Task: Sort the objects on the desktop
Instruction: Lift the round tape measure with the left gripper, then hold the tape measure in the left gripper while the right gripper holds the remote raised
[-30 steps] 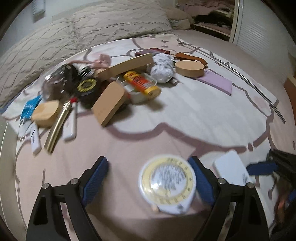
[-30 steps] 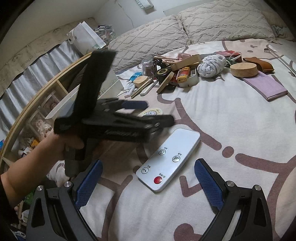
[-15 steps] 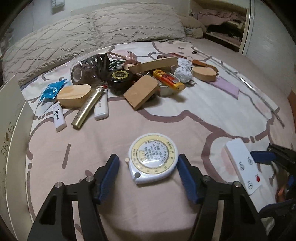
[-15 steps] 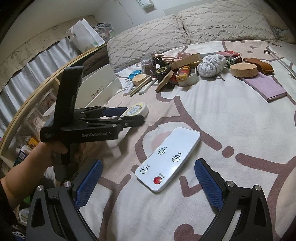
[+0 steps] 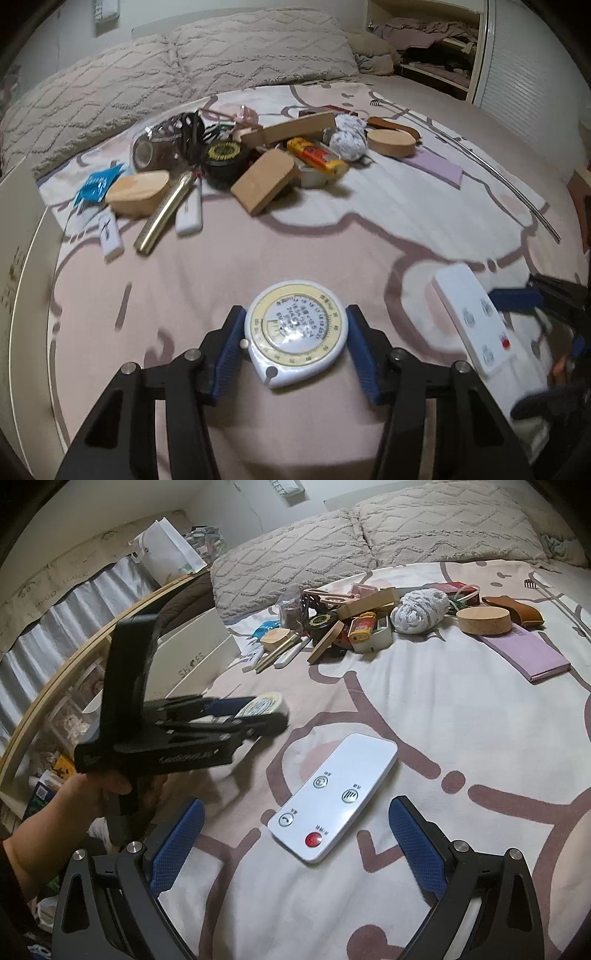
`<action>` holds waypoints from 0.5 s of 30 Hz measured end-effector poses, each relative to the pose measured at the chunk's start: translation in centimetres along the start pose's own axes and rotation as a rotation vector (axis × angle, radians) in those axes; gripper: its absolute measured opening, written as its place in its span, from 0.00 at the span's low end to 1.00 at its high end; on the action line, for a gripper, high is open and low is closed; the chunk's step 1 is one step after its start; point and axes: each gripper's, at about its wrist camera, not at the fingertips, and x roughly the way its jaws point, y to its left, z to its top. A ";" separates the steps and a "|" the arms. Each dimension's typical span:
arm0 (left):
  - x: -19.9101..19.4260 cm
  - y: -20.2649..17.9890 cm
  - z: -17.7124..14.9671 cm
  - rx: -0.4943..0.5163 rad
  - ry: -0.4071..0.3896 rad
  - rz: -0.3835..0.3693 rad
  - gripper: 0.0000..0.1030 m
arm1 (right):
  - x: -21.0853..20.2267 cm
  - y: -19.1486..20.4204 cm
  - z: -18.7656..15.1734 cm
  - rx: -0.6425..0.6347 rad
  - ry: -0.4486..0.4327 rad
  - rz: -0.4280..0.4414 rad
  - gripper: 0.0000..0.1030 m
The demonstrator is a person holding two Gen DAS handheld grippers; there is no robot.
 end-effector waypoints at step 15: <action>-2.6 0.1 -4.0 0.003 -0.027 0.055 0.53 | -1.9 1.6 -1.9 0.088 -0.016 -0.057 0.97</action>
